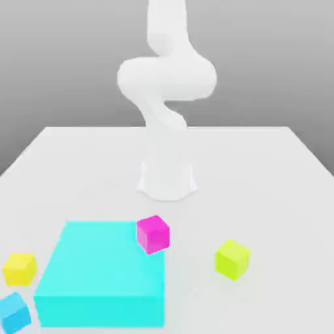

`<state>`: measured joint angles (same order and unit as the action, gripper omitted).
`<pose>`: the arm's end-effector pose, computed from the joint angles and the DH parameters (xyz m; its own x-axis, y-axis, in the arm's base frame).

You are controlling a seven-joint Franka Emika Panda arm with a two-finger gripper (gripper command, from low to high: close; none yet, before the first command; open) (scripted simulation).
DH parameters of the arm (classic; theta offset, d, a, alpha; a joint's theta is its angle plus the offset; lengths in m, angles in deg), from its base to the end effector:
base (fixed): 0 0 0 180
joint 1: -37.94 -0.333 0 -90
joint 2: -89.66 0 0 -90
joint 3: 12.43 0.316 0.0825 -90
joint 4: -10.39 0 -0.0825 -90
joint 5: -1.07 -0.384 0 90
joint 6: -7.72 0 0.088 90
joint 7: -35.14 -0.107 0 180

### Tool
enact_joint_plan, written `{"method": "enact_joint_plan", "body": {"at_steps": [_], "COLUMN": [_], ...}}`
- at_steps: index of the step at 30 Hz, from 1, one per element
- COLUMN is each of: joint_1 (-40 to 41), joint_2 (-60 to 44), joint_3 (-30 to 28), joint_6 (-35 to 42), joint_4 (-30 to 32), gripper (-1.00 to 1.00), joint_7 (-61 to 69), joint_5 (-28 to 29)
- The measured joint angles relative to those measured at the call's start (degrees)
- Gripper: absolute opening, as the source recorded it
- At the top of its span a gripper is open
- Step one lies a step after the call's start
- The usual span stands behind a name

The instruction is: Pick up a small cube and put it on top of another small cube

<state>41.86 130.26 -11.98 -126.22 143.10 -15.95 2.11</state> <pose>0.3801 -0.0223 0.6739 0.4197 -0.7956 0.4369 -0.6182 -0.6030 -0.5042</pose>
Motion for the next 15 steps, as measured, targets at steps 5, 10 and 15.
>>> {"method": "enact_joint_plan", "body": {"at_steps": [5,10,15], "joint_1": [7.5,13.8,18.7], "joint_2": [-10.8,-21.2,-31.6], "joint_3": [0.2,-0.7,-3.1], "joint_6": [-4.4,-8.6,-12.9], "joint_4": [1.9,3.8,5.6], "gripper": [0.00,0.00,0.00], "joint_7": [-10.9,-21.2,-30.8], "joint_5": [2.3,4.3,5.1]}}
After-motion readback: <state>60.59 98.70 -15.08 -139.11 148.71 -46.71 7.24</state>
